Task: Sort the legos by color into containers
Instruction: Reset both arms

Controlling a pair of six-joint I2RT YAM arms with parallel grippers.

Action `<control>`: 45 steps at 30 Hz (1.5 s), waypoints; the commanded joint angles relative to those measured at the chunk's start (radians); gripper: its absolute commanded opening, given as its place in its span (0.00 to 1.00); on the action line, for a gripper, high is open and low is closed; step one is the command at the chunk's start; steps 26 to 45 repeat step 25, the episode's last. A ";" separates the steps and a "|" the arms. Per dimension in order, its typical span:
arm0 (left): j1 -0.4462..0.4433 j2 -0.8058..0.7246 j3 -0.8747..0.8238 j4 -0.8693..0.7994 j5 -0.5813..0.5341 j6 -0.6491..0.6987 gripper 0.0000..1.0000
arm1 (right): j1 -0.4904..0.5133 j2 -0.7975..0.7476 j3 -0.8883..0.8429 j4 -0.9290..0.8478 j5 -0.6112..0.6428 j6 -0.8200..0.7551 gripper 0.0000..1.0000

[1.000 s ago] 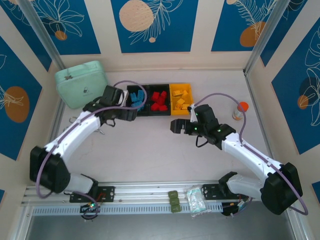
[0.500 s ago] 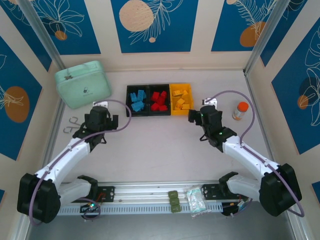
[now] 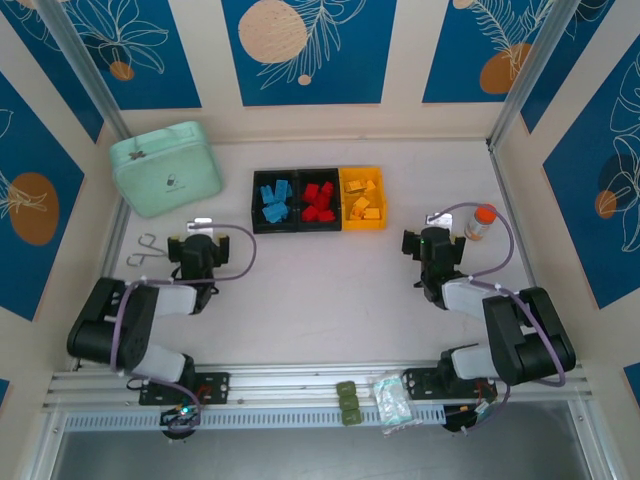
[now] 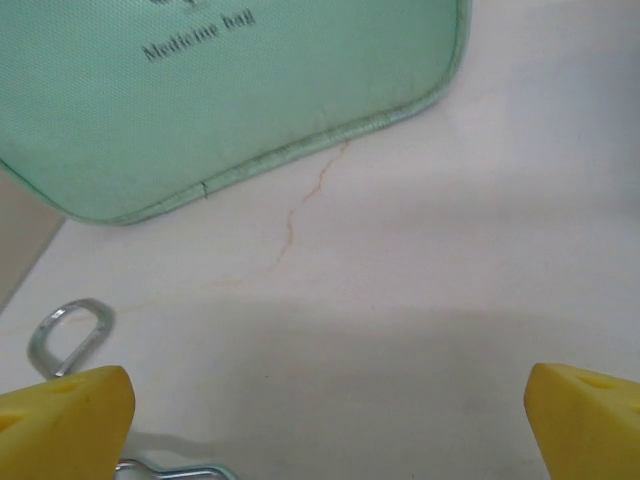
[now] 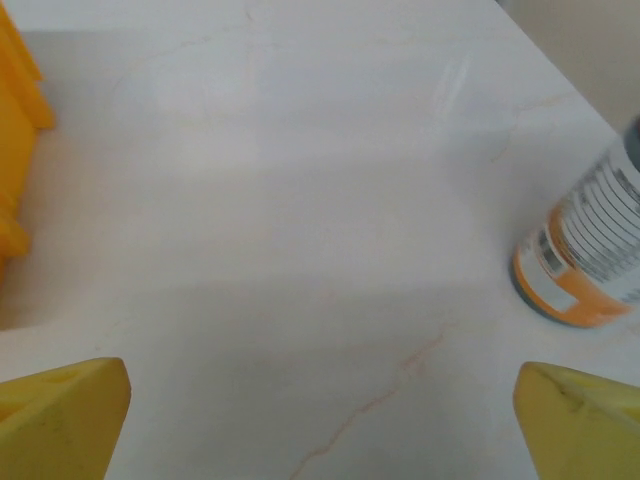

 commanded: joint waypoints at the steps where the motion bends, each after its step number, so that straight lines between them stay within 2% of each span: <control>1: 0.009 0.006 -0.002 0.197 0.079 0.045 0.99 | -0.052 0.049 -0.010 0.256 -0.252 -0.081 0.99; 3: 0.033 0.020 0.009 0.194 0.135 0.033 0.99 | -0.075 0.143 -0.032 0.399 -0.316 -0.084 0.99; 4: 0.057 0.018 0.006 0.174 0.190 0.015 0.99 | -0.100 0.156 -0.034 0.395 -0.354 -0.064 0.99; 6: 0.074 0.109 -0.009 0.325 0.203 0.026 0.99 | -0.109 0.181 0.007 0.340 -0.334 -0.049 0.99; 7: 0.073 0.065 0.013 0.190 0.216 0.009 0.99 | -0.125 0.170 0.017 0.305 -0.365 -0.039 0.99; 8: 0.080 0.056 0.029 0.155 0.223 -0.003 0.99 | -0.139 0.175 0.024 0.301 -0.364 -0.023 0.99; 9: 0.083 0.092 0.012 0.258 0.212 0.008 0.99 | -0.139 0.172 0.023 0.298 -0.359 -0.019 0.99; 11: 0.082 0.063 0.024 0.173 0.213 -0.007 0.99 | -0.118 0.176 0.013 0.323 -0.312 -0.031 0.99; 13: 0.083 0.085 0.018 0.227 0.209 0.005 0.99 | -0.110 0.176 0.008 0.334 -0.306 -0.035 0.99; 16: 0.082 0.083 0.020 0.221 0.209 0.003 0.99 | -0.158 0.170 0.030 0.277 -0.403 -0.013 0.99; 19: 0.082 0.081 0.022 0.212 0.210 0.000 0.99 | -0.163 0.175 0.036 0.270 -0.415 -0.011 0.99; 45: 0.081 0.075 0.007 0.235 0.233 0.012 0.99 | -0.163 0.169 0.029 0.280 -0.415 -0.014 0.99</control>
